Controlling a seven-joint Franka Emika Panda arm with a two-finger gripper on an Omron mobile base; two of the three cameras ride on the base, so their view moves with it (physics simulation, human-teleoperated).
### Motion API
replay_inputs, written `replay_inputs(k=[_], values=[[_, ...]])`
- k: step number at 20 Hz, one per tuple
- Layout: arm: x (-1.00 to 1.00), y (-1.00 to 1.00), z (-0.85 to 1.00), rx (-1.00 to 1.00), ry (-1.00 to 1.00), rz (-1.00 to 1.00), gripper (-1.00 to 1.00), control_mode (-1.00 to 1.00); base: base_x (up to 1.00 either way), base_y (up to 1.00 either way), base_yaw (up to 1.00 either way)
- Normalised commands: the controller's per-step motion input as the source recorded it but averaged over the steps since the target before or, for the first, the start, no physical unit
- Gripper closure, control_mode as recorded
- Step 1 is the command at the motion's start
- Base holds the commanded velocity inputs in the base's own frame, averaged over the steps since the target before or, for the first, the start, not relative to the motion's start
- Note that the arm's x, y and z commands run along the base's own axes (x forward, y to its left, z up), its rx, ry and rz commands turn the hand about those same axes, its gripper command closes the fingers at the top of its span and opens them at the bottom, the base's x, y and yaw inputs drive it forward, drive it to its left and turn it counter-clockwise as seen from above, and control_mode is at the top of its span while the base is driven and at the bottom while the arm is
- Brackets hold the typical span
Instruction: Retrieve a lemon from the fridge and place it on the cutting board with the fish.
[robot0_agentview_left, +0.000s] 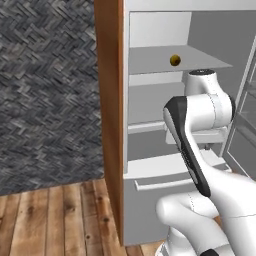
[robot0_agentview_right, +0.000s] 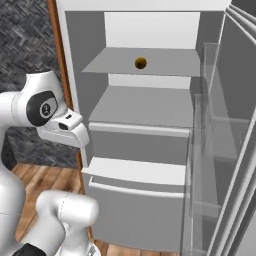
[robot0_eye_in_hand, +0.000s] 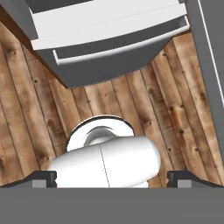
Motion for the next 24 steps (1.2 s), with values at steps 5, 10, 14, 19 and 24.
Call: replay_inputs(k=[5, 10, 14, 19, 24], values=[[0.0, 0.0, 0.0, 0.0, 0.0, 0.0, -1.0, 1.0, 0.15, -0.33, -0.01], [0.0, 0.0, 0.0, 0.0, 0.0, 0.0, -1.0, 1.0, 0.12, -0.07, -0.09], [0.0, 0.0, 0.0, 0.0, 0.0, 0.0, -1.0, 1.0, 0.19, 0.0, -0.13], [0.0, 0.0, 0.0, 0.0, 0.0, 0.0, -1.0, 1.0, 0.35, -0.08, -0.12], [0.0, 0.0, 0.0, 0.0, 0.0, 0.0, -1.0, 1.0, 0.49, -0.21, -0.08]])
